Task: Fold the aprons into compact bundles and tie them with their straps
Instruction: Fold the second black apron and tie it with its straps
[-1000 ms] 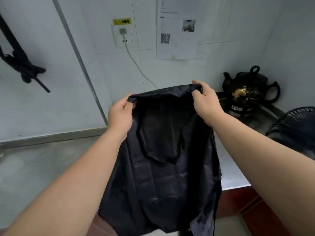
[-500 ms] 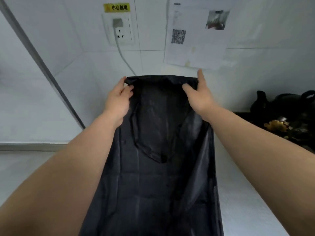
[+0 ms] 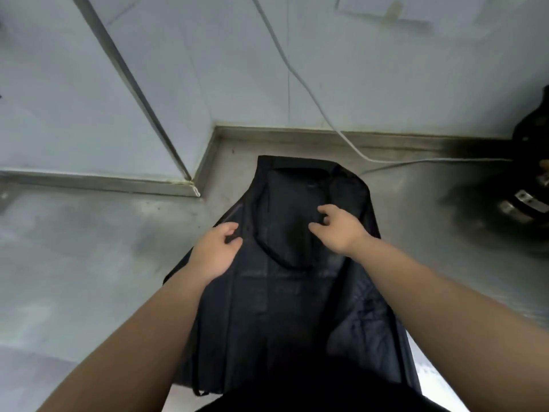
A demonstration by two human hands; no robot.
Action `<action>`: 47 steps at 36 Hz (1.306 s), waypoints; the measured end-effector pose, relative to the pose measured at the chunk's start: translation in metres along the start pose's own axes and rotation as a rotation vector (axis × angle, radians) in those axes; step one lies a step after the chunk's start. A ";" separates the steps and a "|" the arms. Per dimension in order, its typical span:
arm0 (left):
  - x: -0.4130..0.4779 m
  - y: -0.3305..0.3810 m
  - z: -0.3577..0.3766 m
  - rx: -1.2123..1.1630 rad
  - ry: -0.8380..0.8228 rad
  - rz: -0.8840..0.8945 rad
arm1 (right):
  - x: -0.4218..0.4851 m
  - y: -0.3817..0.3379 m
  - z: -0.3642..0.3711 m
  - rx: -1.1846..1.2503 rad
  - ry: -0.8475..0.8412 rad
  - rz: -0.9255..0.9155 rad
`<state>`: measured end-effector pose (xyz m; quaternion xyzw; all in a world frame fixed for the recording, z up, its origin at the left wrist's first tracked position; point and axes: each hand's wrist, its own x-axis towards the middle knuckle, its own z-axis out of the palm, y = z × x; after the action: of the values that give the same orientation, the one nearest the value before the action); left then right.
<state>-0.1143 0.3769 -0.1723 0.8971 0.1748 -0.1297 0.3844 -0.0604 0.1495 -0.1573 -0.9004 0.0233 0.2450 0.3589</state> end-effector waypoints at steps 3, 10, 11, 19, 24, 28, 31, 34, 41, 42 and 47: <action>-0.012 -0.033 -0.005 0.146 0.039 0.007 | -0.012 0.001 0.035 -0.037 -0.099 -0.010; -0.035 -0.085 -0.001 0.403 -0.220 0.042 | -0.035 0.001 0.091 -0.342 -0.283 0.028; -0.035 -0.090 -0.001 0.451 -0.258 0.054 | -0.037 0.002 0.097 -0.410 -0.284 0.036; -0.008 -0.091 0.003 0.561 -0.270 0.172 | -0.029 0.016 0.107 -0.553 -0.180 0.037; 0.030 -0.081 0.005 0.561 -0.216 0.221 | 0.003 0.010 0.090 -0.534 -0.139 0.033; 0.049 -0.070 0.004 0.488 -0.094 0.219 | 0.021 0.004 0.078 -0.528 -0.091 0.026; 0.042 -0.077 0.000 0.436 0.120 0.197 | 0.017 -0.001 0.081 -0.578 0.027 -0.007; 0.025 -0.090 -0.004 0.446 0.142 0.022 | 0.003 -0.006 0.094 -0.607 0.184 -0.058; -0.003 -0.108 -0.017 0.317 0.104 -0.133 | -0.033 -0.016 0.134 -0.304 0.000 0.069; -0.006 -0.111 -0.019 0.266 0.089 -0.131 | -0.038 -0.018 0.139 -0.312 -0.018 0.078; -0.018 -0.126 -0.026 0.169 0.032 -0.157 | -0.057 -0.025 0.156 -0.468 -0.058 0.075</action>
<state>-0.1803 0.4730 -0.2298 0.9118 0.2393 -0.1595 0.2931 -0.1713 0.2637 -0.2125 -0.9501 -0.0108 0.2826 0.1313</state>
